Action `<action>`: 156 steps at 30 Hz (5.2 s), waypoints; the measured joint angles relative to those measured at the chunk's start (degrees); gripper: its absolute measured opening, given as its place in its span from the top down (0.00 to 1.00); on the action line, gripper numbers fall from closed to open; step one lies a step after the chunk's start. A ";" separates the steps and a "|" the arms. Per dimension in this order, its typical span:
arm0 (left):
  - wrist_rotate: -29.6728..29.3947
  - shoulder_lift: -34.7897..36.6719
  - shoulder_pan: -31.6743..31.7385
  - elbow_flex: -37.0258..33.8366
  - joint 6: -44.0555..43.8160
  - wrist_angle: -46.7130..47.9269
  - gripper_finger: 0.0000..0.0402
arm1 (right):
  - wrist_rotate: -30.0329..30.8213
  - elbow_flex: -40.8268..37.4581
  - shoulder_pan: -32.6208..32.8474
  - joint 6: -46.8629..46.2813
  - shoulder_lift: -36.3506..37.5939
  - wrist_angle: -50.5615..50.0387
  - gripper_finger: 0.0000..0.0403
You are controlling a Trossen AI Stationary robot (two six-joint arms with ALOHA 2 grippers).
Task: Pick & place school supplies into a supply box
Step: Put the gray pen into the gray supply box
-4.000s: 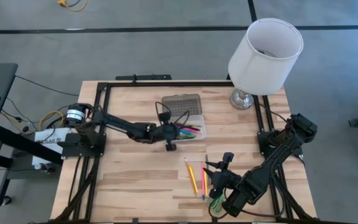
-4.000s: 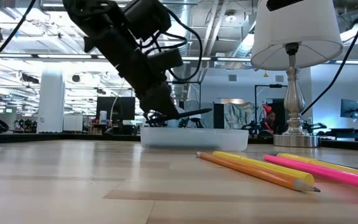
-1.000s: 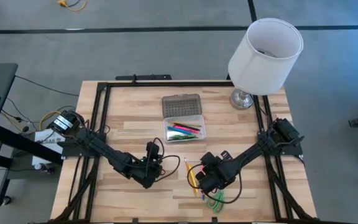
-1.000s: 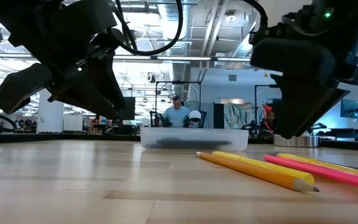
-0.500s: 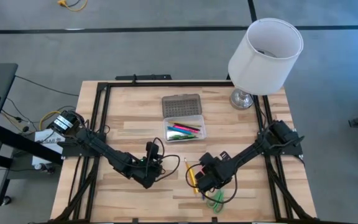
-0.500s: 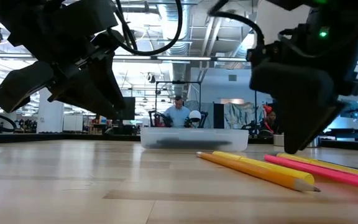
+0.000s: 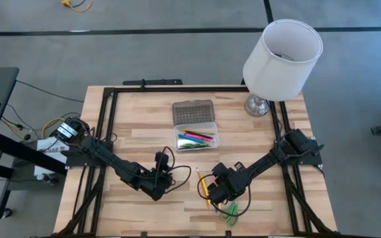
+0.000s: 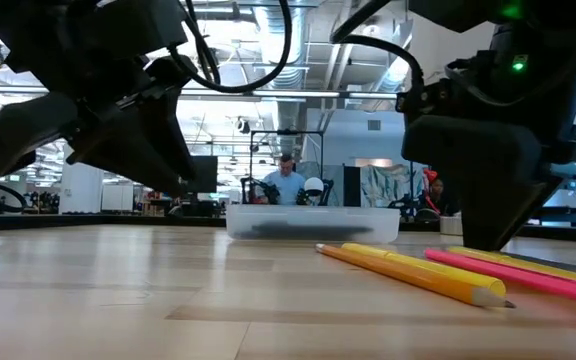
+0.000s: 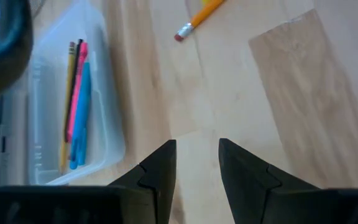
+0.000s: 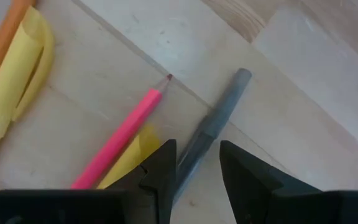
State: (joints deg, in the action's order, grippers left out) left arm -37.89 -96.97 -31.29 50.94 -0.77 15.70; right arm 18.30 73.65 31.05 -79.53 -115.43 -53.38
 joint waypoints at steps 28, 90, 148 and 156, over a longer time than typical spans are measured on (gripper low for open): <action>0.68 0.00 -1.74 0.00 -2.07 0.07 0.71 | -3.01 -0.11 2.65 -4.94 -0.07 -0.53 0.87; 1.68 0.00 -2.12 0.00 -3.16 0.06 0.71 | -10.03 -0.09 -6.25 22.85 -0.05 -0.18 0.97; 4.26 0.00 -2.40 0.00 -10.38 9.43 0.71 | 13.32 15.54 -20.81 63.98 0.02 3.69 1.00; 4.41 0.00 -4.83 0.00 -15.41 15.04 0.71 | 8.44 15.54 -27.13 66.55 0.02 7.01 1.00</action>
State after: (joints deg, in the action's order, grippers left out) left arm -33.47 -96.97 -36.12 50.94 -16.17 30.75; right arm 26.74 89.19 3.92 -12.97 -115.42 -46.37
